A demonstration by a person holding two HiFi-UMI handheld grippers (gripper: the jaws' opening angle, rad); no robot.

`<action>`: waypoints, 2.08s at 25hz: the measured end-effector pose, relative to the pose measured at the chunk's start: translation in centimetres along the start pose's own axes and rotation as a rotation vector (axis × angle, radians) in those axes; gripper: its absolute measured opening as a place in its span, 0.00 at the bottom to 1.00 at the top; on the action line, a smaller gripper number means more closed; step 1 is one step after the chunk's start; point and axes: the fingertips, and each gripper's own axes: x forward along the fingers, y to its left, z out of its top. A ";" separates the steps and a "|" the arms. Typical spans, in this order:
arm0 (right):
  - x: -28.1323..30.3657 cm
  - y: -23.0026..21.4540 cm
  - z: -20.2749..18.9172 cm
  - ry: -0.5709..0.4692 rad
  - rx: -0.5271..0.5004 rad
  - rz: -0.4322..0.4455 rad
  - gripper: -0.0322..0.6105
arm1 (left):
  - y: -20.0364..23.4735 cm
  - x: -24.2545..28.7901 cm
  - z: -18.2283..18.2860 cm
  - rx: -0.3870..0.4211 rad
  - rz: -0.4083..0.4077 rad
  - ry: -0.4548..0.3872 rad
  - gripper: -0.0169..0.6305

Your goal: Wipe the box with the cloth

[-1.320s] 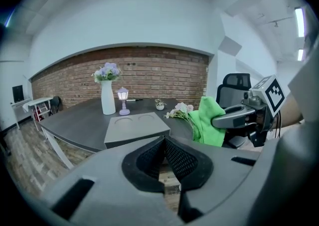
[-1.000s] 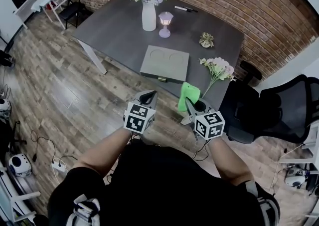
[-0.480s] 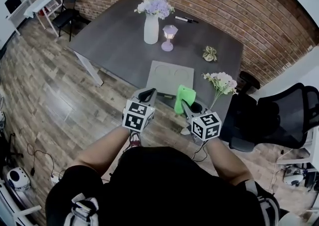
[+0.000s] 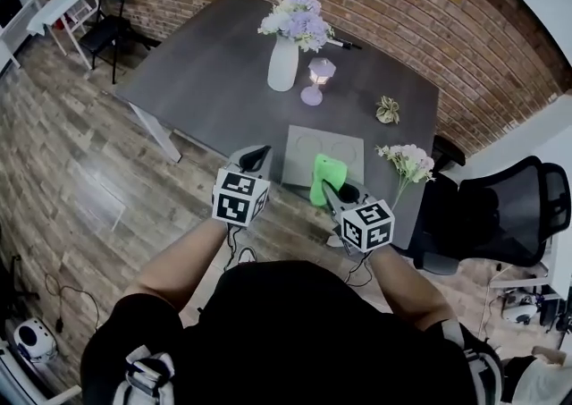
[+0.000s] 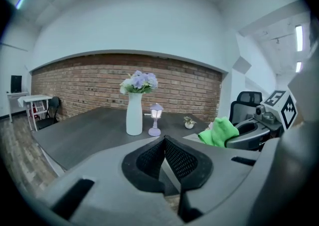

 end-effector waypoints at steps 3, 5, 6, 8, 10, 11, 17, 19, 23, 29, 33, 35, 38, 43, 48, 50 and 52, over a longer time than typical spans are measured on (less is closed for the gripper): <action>2.4 1.4 1.4 0.001 -0.011 0.006 0.12 | 3.0 -0.3 -0.3 -0.016 0.006 0.001 0.04; 3.7 2.5 2.0 0.006 -0.024 0.014 0.12 | 4.6 -0.4 -1.1 -0.041 0.004 0.008 0.04; 4.3 3.1 2.1 0.009 -0.032 0.020 0.12 | 5.3 -0.5 -1.4 -0.049 0.002 0.010 0.04; 5.5 4.1 2.5 0.015 -0.044 0.033 0.12 | 6.6 -0.4 -1.8 -0.056 0.003 0.012 0.04; 6.5 4.9 2.7 0.033 -0.058 0.051 0.12 | 7.7 -0.3 -1.6 -0.070 0.009 0.008 0.04; 6.9 5.3 2.6 0.045 -0.069 0.064 0.12 | 7.9 -0.3 -1.5 -0.081 0.010 0.002 0.04; 9.8 5.8 3.0 0.087 -0.123 0.150 0.12 | 10.2 -0.2 -1.3 -0.150 0.056 -0.046 0.04; 10.2 5.8 3.1 0.097 -0.142 0.177 0.12 | 10.6 -0.3 -1.7 -0.180 0.083 -0.043 0.04; 11.4 5.0 2.8 0.138 -0.171 0.225 0.12 | 11.1 -0.4 -2.0 -0.195 0.129 -0.050 0.04; 12.7 6.4 2.3 0.176 -0.234 0.323 0.12 | 11.6 -0.7 -2.5 -0.228 0.188 -0.044 0.04; 13.2 7.7 1.4 0.206 -0.281 0.398 0.12 | 11.8 -0.9 -2.5 -0.216 0.217 -0.043 0.04; 13.4 8.3 0.6 0.233 -0.297 0.437 0.12 | 12.0 -1.3 -2.7 -0.211 0.234 -0.036 0.04; 13.8 8.9 -0.8 0.287 -0.325 0.491 0.12 | 12.7 -2.0 -3.0 -0.228 0.268 -0.033 0.04; 14.5 9.3 -2.3 0.335 -0.399 0.548 0.12 | 13.7 -3.0 -3.7 -0.243 0.318 -0.021 0.04; 15.5 8.9 -2.6 0.357 -0.412 0.582 0.12 | 14.4 -4.1 -4.0 -0.258 0.368 -0.021 0.04; 16.1 8.4 -2.4 0.358 -0.406 0.583 0.12 | 14.6 -4.4 -4.1 -0.261 0.385 -0.018 0.04; 16.9 7.6 -2.1 0.357 -0.405 0.575 0.12 | 14.9 -4.5 -4.1 -0.263 0.399 -0.014 0.04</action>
